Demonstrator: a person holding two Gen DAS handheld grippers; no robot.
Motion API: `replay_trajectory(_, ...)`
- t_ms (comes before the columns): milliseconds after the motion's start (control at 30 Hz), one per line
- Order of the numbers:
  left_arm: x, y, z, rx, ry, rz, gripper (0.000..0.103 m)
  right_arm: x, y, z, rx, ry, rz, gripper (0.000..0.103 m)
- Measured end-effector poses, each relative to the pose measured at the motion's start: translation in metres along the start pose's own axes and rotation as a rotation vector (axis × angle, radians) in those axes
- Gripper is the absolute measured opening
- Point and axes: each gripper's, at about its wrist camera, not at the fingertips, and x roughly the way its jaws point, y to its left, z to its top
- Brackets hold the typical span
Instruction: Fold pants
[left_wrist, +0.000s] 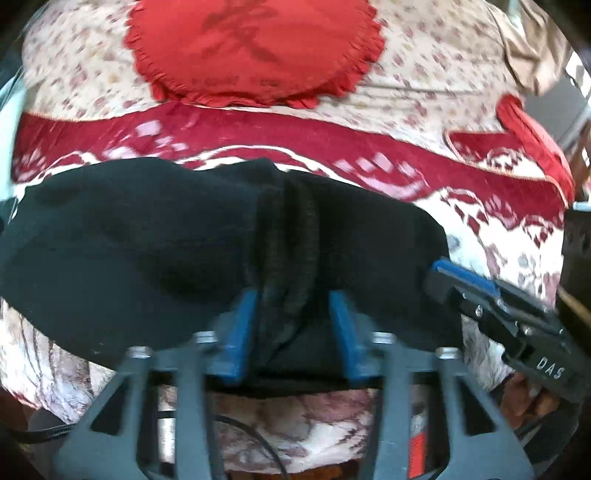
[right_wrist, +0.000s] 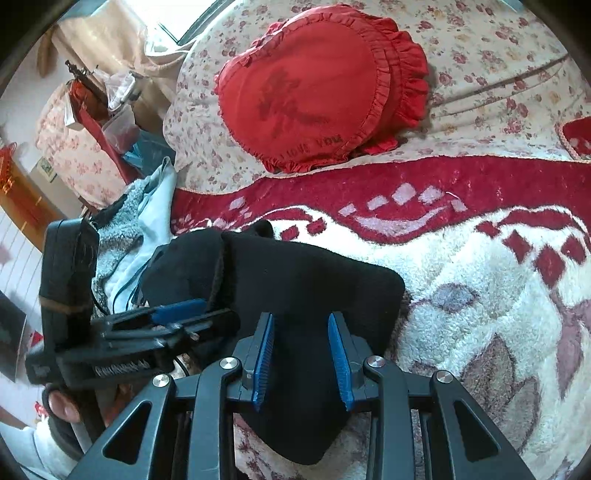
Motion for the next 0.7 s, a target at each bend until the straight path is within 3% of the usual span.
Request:
replay_trajectory(33,-0.002,-0.002,-0.001,0.007,-0.017,0.019,0.02,-0.002,0.001,0.0,0.0,-0.008,-0.007,0.029)
replay_trajectory(67,-0.004,-0.002,0.0,0.013,-0.029,0.04,0.015,-0.004,0.002,0.0,-0.001,-0.015,-0.01,0.029)
replay_trajectory(233,-0.021,0.022,0.007,-0.063,-0.063,-0.009,0.013,-0.015,0.008,0.006,-0.019,-0.053,-0.029,0.029)
replay_trajectory(433,-0.022,0.042,-0.001,-0.098,-0.067,0.023,0.013,-0.01,0.026,0.017,-0.079,-0.061,-0.055,0.029)
replay_trajectory(567,-0.011,0.036,-0.004,-0.084,-0.071,0.074,0.013,0.027,0.029,0.018,-0.125,0.033,-0.123,0.029)
replay_trajectory(700,-0.01,0.03,-0.003,-0.057,-0.077,0.111,0.013,0.035,0.034,0.017,-0.152,0.025,-0.156,0.029)
